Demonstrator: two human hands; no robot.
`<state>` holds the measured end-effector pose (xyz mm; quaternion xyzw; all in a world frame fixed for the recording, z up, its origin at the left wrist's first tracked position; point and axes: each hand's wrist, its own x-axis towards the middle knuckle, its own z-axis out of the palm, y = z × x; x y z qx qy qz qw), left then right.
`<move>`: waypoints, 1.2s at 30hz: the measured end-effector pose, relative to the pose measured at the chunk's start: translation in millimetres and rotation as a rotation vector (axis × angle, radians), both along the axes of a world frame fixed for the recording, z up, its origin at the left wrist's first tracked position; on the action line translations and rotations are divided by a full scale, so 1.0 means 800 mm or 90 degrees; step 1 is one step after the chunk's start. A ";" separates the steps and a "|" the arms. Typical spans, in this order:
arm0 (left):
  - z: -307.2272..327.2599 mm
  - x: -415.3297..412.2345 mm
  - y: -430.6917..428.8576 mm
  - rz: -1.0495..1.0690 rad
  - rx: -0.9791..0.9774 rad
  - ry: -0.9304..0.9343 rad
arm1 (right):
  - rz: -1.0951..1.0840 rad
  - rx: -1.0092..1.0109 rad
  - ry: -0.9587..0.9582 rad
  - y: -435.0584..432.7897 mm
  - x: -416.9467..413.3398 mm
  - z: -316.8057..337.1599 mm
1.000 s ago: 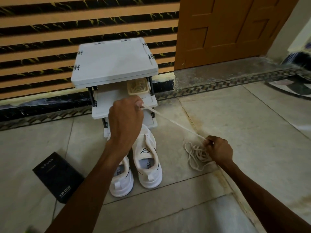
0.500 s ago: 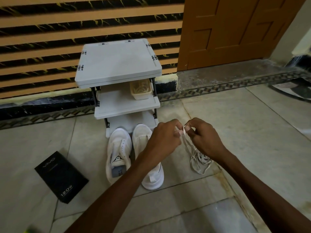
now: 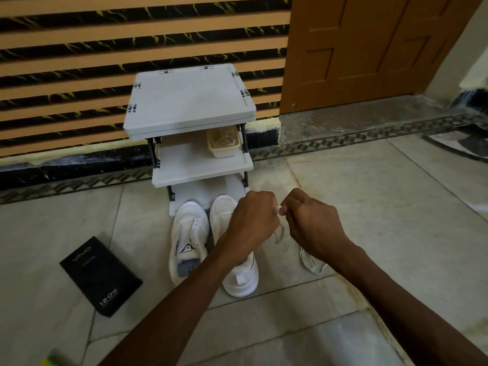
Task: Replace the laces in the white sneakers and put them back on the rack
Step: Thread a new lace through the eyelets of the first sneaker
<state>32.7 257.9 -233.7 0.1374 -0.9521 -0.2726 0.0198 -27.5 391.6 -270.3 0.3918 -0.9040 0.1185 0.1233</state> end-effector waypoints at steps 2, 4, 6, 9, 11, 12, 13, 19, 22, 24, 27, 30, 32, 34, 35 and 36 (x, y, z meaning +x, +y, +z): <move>0.011 0.003 -0.006 0.004 0.064 -0.021 | -0.005 -0.012 0.004 0.001 -0.003 -0.006; 0.024 0.005 -0.017 0.019 0.158 -0.031 | -0.018 -0.033 0.004 0.007 -0.008 -0.018; 0.036 0.008 -0.027 0.026 0.201 -0.034 | -0.047 -0.070 -0.031 0.016 -0.017 -0.034; 0.049 0.015 -0.033 0.027 0.202 -0.030 | -0.093 -0.110 -0.092 0.031 -0.034 -0.056; 0.056 0.020 -0.037 0.028 0.197 -0.030 | -0.131 -0.117 -0.108 0.041 -0.047 -0.072; 0.059 0.023 -0.039 0.030 0.195 -0.028 | -0.158 -0.107 -0.117 0.049 -0.055 -0.080; 0.062 0.026 -0.043 0.036 0.194 -0.024 | -0.185 -0.093 -0.128 0.058 -0.064 -0.090; 0.079 0.037 -0.055 0.083 0.144 0.016 | -0.279 -0.055 -0.157 0.089 -0.090 -0.103; 0.082 0.035 -0.047 0.080 0.012 0.059 | -0.208 -0.155 -0.197 0.063 -0.078 -0.062; 0.077 0.031 -0.037 0.032 0.004 0.053 | -0.096 -0.217 -0.234 0.043 -0.058 -0.027; 0.057 0.018 -0.022 -0.019 0.049 0.042 | 0.023 -0.226 -0.234 0.020 -0.024 0.011; 0.045 0.010 -0.013 -0.054 0.041 0.024 | 0.053 -0.207 -0.205 0.008 -0.008 0.030; 0.042 0.010 -0.008 -0.069 0.005 0.036 | 0.049 -0.169 -0.183 0.004 -0.005 0.037; 0.040 0.010 -0.005 -0.070 -0.081 0.057 | 0.038 -0.136 -0.157 0.002 -0.001 0.041; 0.039 0.010 -0.005 -0.062 -0.116 0.066 | 0.030 -0.126 -0.148 0.001 0.000 0.042; 0.040 0.011 -0.005 -0.051 -0.133 0.070 | 0.023 -0.119 -0.142 0.000 0.002 0.042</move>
